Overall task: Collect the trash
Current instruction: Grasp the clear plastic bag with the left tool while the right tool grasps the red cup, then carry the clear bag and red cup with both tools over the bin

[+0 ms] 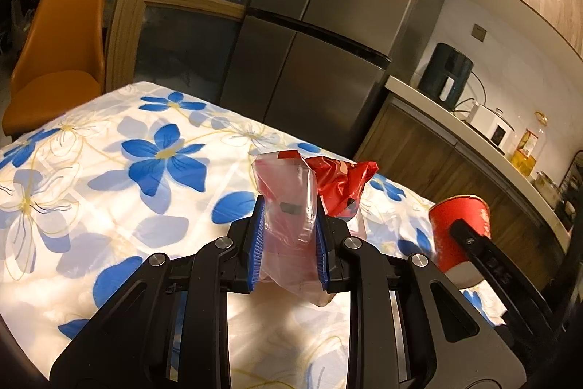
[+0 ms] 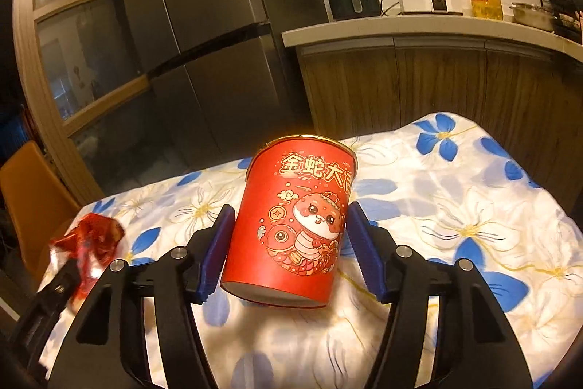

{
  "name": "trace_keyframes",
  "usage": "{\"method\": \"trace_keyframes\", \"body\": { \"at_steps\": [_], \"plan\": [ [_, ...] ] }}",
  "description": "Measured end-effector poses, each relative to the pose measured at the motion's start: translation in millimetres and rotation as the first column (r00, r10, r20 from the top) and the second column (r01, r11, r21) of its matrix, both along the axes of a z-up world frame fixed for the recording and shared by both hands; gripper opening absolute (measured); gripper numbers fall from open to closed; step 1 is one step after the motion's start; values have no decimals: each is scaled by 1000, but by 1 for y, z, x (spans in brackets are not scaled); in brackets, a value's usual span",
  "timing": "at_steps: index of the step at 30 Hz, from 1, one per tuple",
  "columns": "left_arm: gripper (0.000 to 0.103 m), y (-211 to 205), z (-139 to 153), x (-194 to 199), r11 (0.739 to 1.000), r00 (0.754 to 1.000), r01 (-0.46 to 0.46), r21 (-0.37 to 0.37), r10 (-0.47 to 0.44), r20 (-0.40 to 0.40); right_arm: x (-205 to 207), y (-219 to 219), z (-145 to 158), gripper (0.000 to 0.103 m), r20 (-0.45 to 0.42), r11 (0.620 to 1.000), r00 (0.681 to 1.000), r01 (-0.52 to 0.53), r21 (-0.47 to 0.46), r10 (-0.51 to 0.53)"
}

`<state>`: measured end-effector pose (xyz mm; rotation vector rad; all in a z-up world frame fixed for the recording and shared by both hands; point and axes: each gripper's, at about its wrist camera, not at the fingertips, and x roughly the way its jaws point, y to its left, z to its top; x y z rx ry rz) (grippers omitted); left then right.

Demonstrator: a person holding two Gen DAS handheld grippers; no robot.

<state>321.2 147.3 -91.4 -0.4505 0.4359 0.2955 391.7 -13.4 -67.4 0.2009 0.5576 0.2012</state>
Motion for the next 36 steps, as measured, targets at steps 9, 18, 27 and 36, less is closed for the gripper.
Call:
{"method": "trace_keyframes", "body": {
  "at_steps": [9, 18, 27, 36],
  "plan": [
    [23, -32, 14, -9, 996, 997, 81, 42, -81, -14, -59, -47, 39, 61, 98, 1000, 995, 1, 11, -2],
    [23, -97, 44, -33, 977, 981, 190, 100, -193, 22, -112, -107, 73, 61, 175, 997, 983, 41, 64, -51],
    [23, -187, 72, -46, 931, 936, 336, 144, -346, 56, -146, -171, 89, 61, 225, 988, 963, 131, 78, -146],
    [23, -293, 94, -48, 848, 853, 489, 204, -514, 90, -179, -263, 97, 62, 288, 948, 903, 310, 75, -319]
  ]
}}
